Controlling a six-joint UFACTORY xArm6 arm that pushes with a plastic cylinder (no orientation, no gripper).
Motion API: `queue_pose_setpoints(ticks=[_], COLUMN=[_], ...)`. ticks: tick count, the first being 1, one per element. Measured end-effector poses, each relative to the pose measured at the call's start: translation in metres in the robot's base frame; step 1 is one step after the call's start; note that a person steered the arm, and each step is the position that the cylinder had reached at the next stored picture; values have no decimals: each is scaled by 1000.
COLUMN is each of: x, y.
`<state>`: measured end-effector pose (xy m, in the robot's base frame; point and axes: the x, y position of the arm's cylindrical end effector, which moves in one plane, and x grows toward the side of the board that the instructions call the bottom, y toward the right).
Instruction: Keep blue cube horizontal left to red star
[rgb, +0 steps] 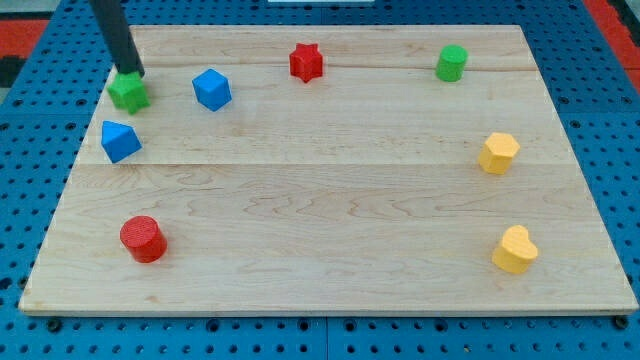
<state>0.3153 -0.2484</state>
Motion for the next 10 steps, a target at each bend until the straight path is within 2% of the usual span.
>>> queue_pose_setpoints(ticks=[1, 2, 3, 4, 5, 6, 7, 8, 9, 10], x=[21, 16, 37, 49, 38, 25, -17, -35, -13, -47], y=[23, -25, 1, 73, 140, 121, 70, 105, 156, 181])
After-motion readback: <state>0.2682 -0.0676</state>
